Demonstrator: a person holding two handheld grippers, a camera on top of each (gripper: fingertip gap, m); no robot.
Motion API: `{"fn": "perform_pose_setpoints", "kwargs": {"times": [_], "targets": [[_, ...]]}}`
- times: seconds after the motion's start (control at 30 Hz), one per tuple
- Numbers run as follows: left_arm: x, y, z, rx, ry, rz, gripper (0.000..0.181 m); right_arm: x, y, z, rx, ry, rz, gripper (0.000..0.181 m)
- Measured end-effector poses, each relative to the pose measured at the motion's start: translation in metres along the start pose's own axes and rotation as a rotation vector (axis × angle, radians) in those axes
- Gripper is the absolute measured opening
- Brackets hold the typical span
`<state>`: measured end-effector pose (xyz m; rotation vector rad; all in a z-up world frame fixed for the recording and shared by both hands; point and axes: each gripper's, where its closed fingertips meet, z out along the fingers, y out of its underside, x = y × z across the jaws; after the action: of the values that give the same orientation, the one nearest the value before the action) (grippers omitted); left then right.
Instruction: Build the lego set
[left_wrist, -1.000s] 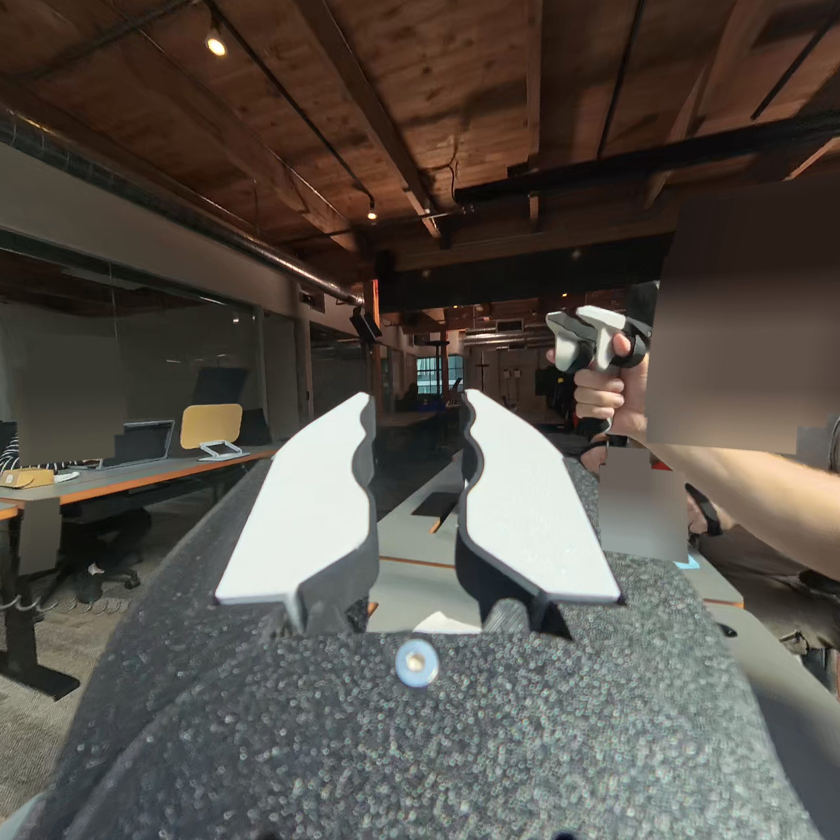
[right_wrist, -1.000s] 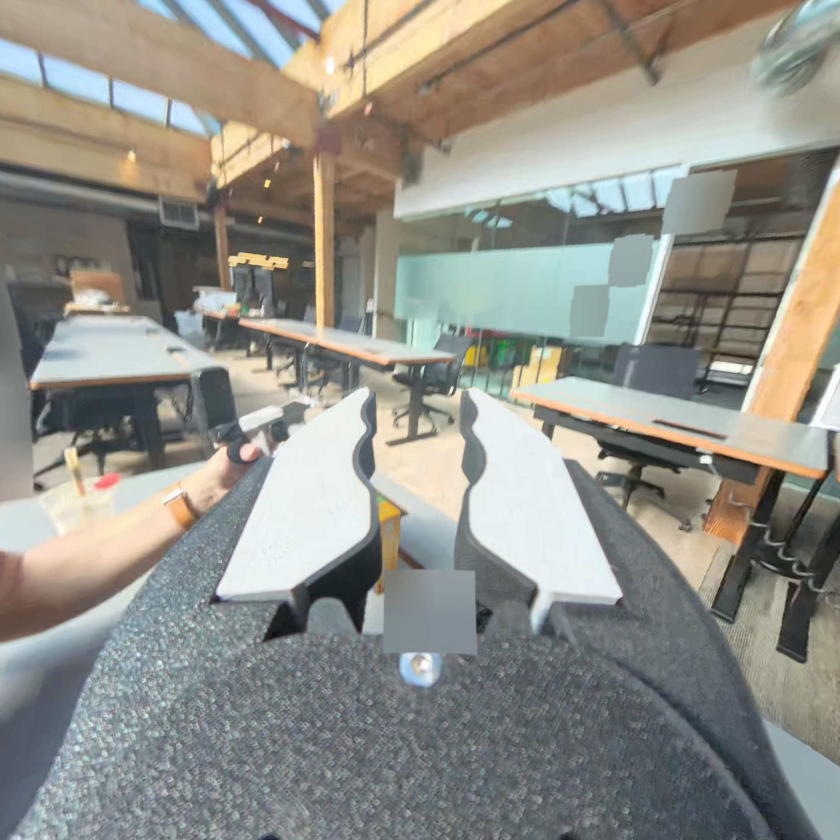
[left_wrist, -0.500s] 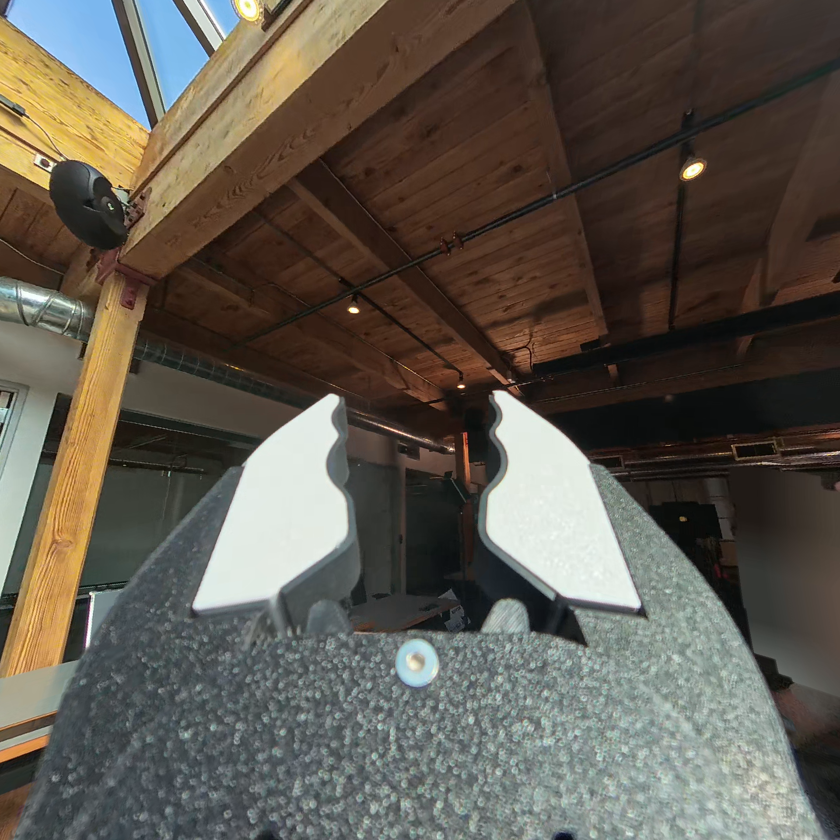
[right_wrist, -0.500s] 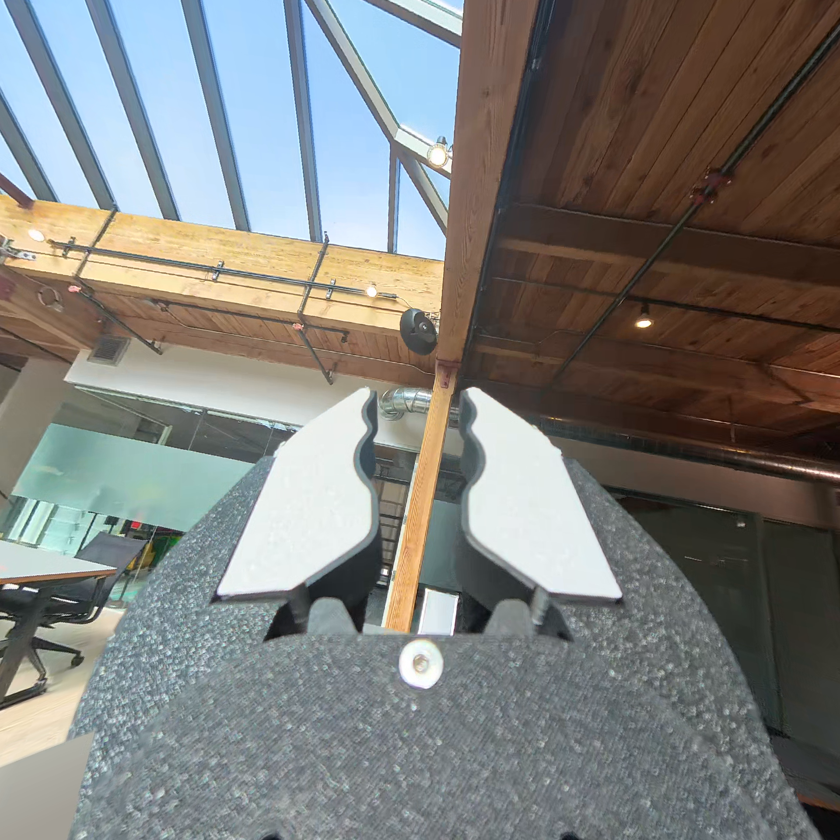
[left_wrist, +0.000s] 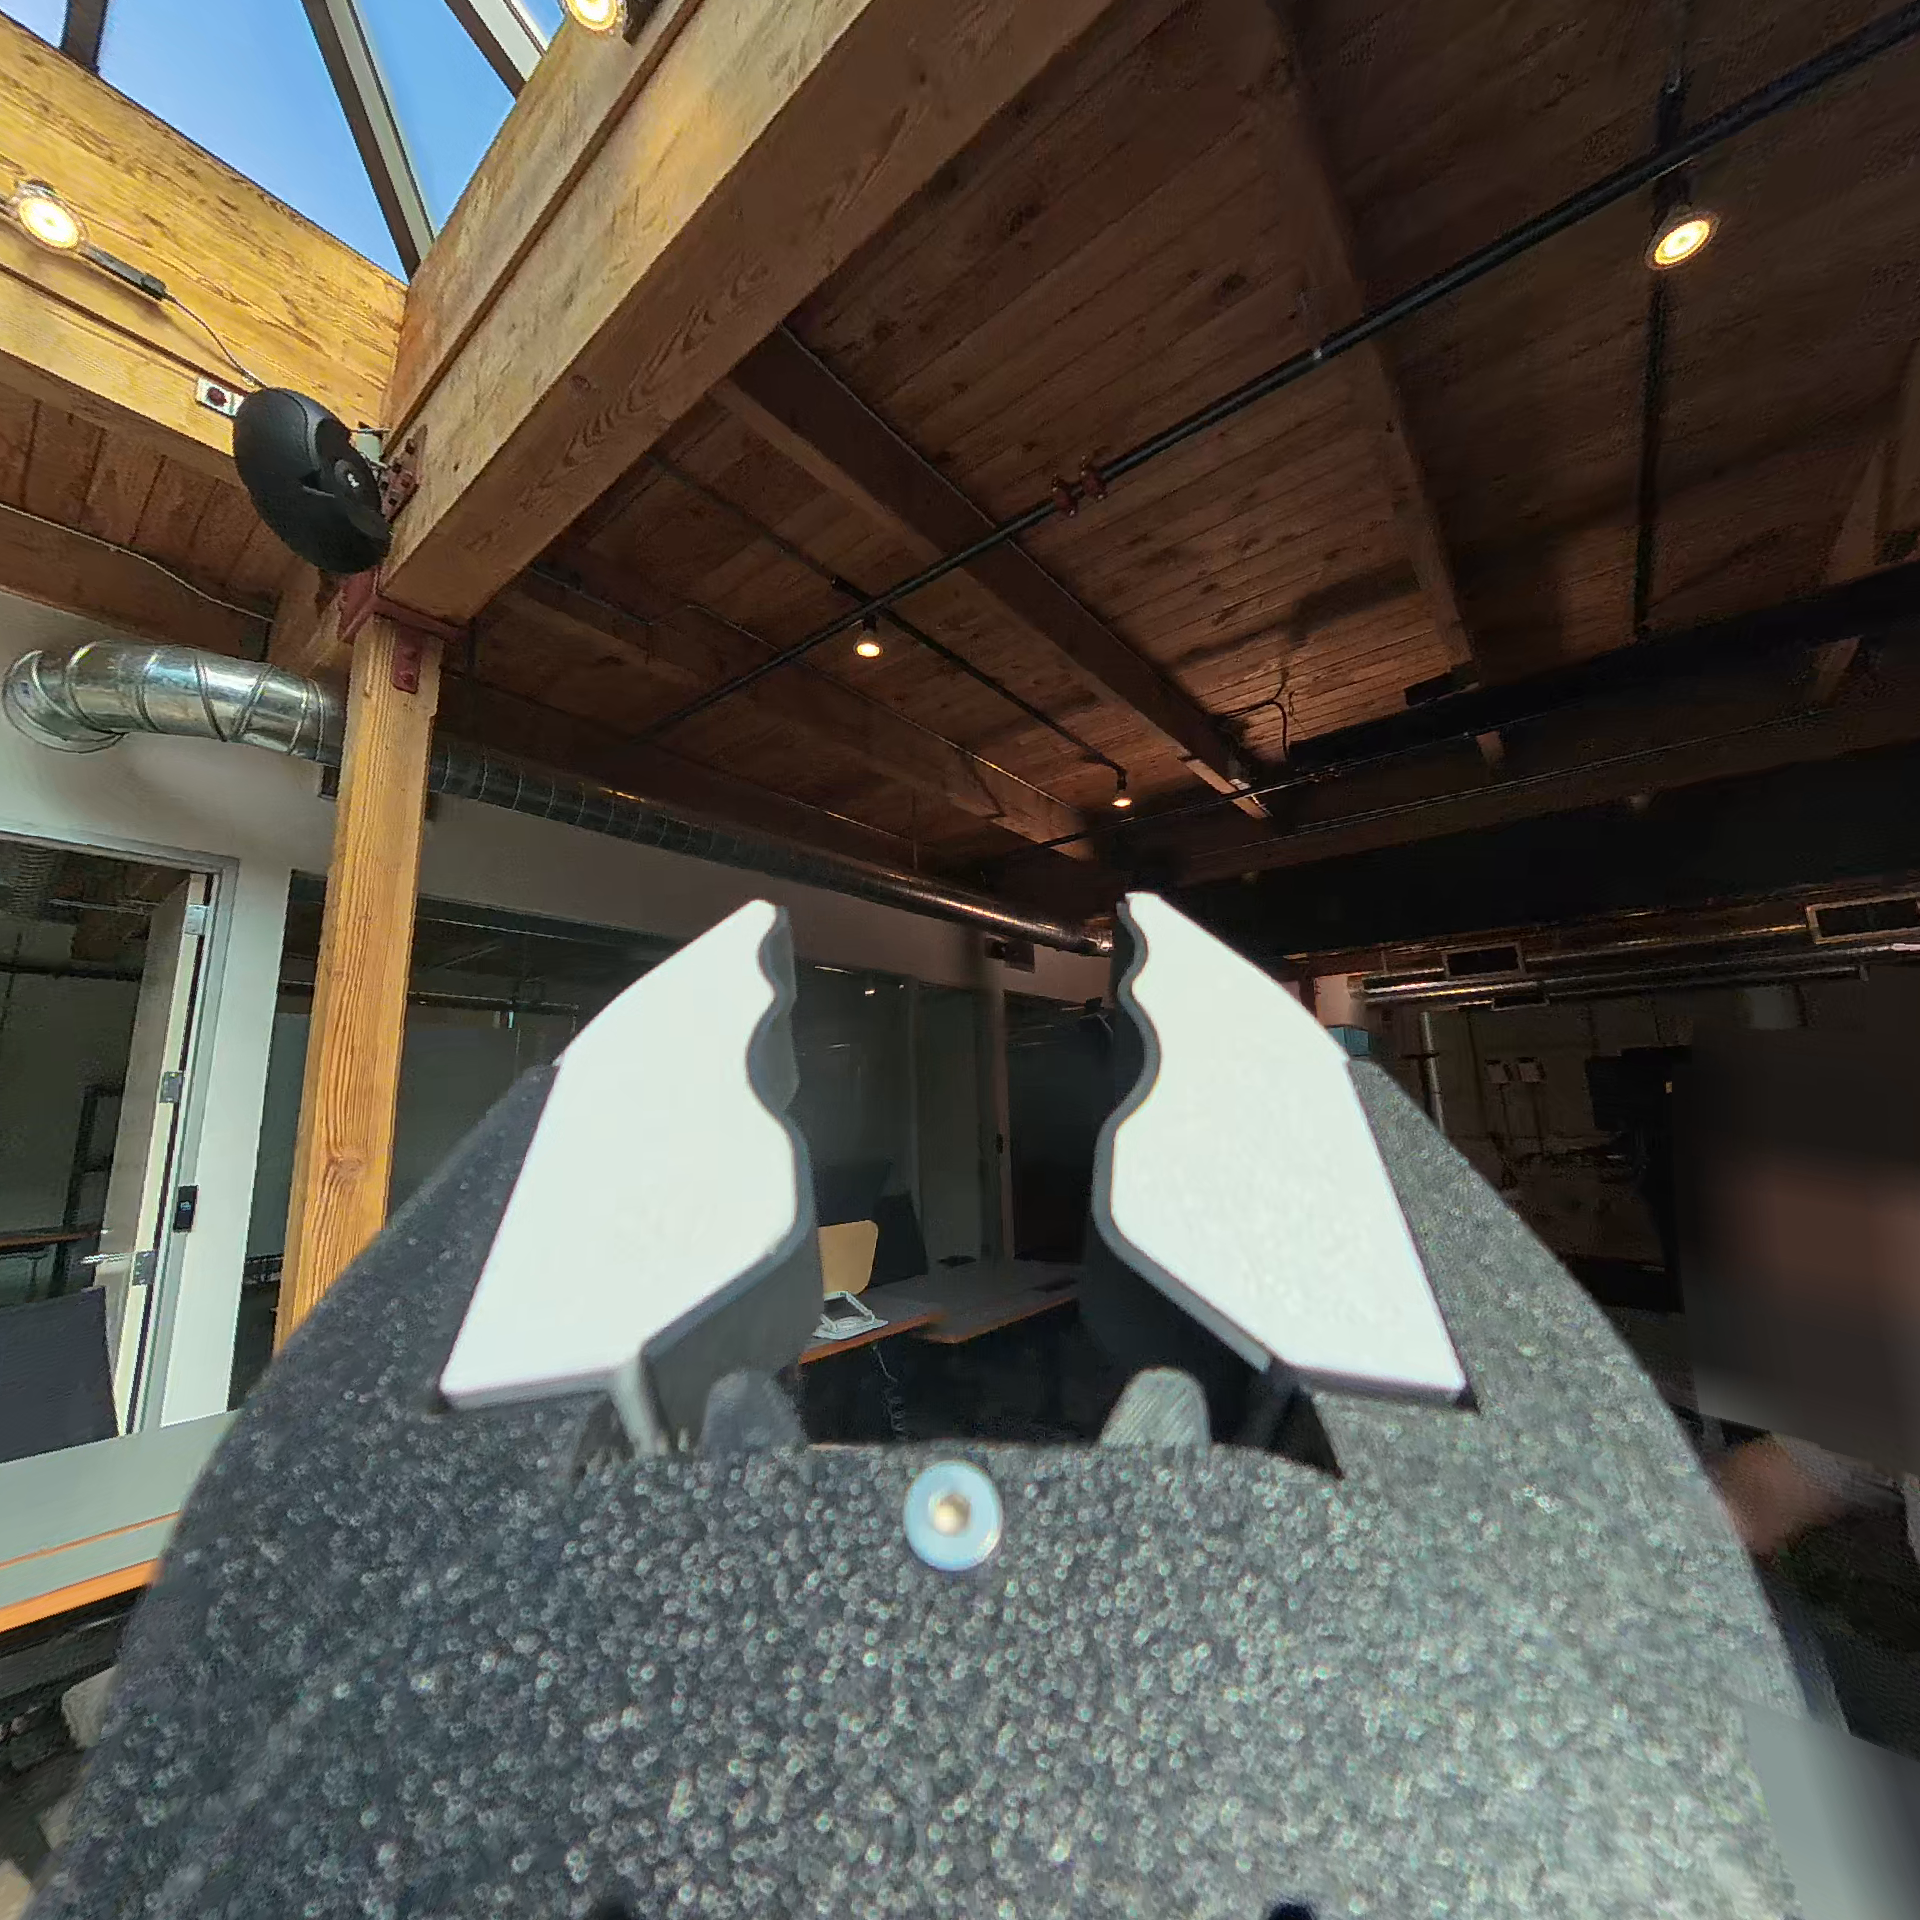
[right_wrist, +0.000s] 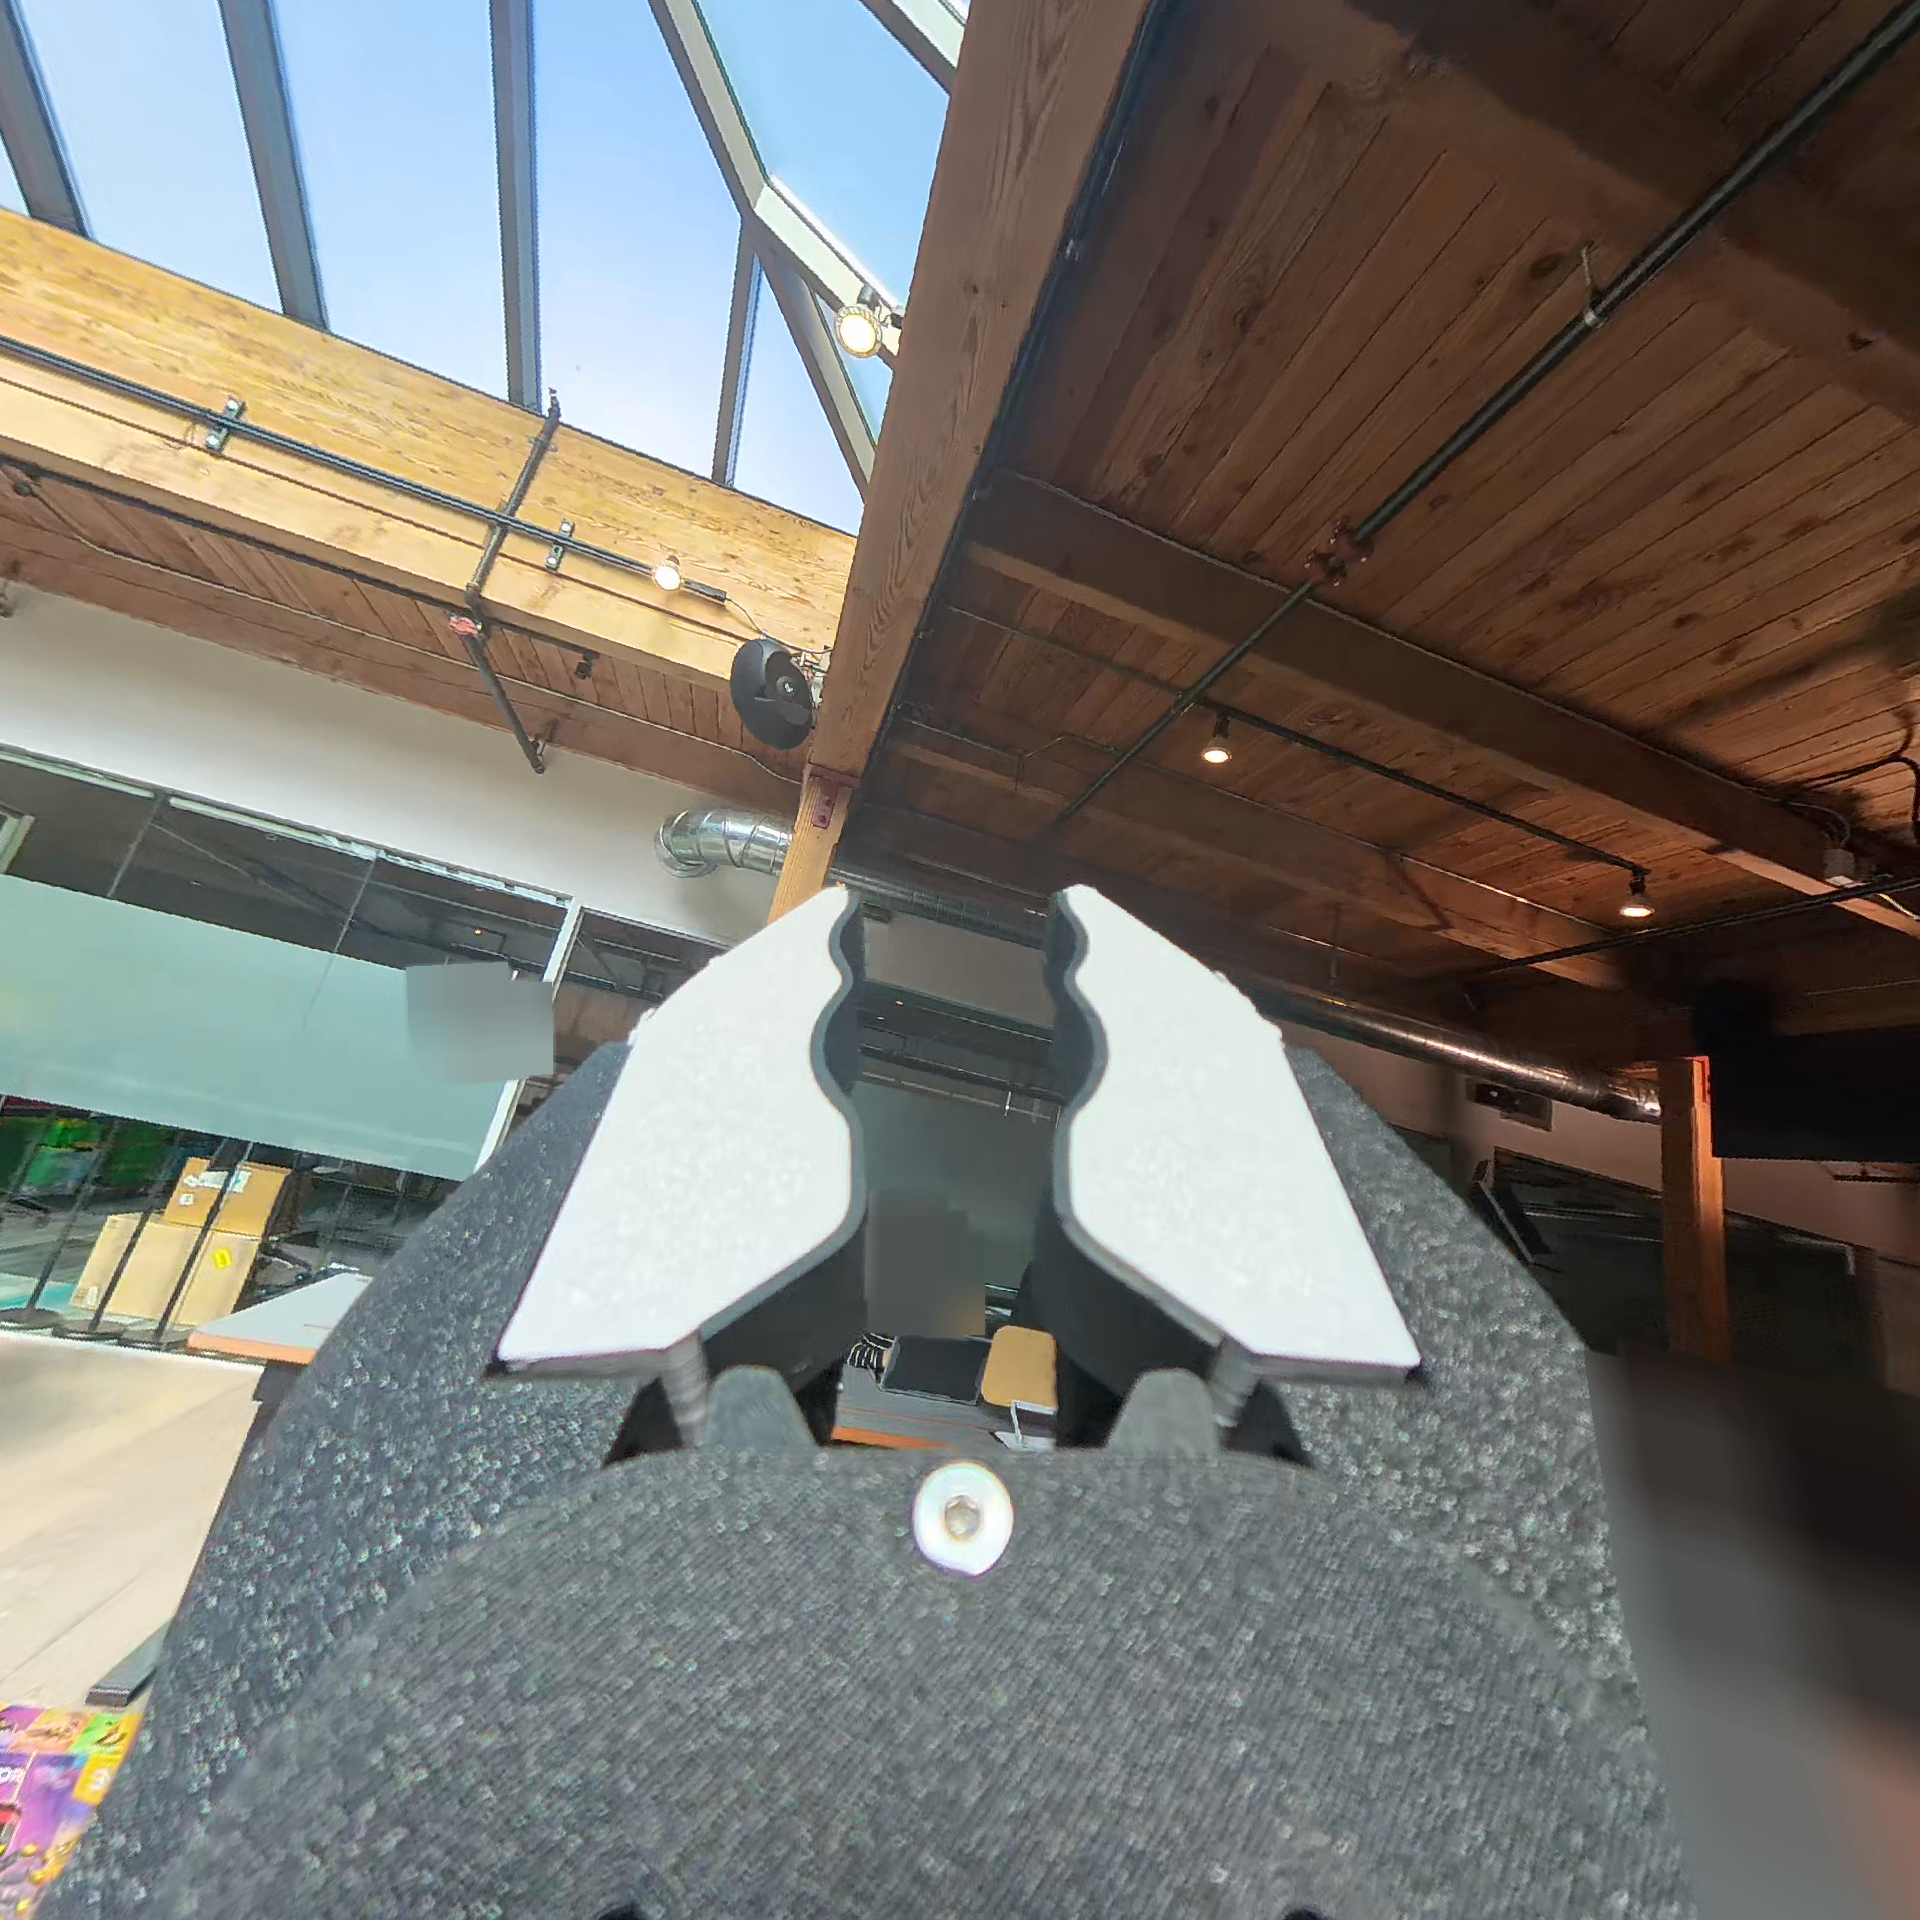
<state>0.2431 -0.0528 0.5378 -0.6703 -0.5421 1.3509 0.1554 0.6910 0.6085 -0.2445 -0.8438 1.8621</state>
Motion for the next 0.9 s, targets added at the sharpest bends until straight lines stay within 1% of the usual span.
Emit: {"fn": "perform_pose_setpoints", "kwargs": {"times": [0.23,0.5,0.7,0.9], "targets": [[0.004,-0.028,-0.041,-0.061,0.017,-0.020,0.059,0.002,-0.088,-0.099,-0.043,0.097,-0.104,0.033],[0.001,-0.062,-0.088,-0.089,0.034,-0.055,0.059,-0.005,-0.175,-0.206,-0.051,0.221,-0.117,0.032],[-0.011,-0.095,-0.129,-0.124,0.049,-0.058,0.058,-0.034,-0.229,-0.264,-0.038,0.270,-0.110,0.032],[-0.019,-0.125,-0.174,-0.172,0.085,-0.063,0.059,-0.079,-0.274,-0.296,-0.019,0.280,-0.144,0.032]]}}
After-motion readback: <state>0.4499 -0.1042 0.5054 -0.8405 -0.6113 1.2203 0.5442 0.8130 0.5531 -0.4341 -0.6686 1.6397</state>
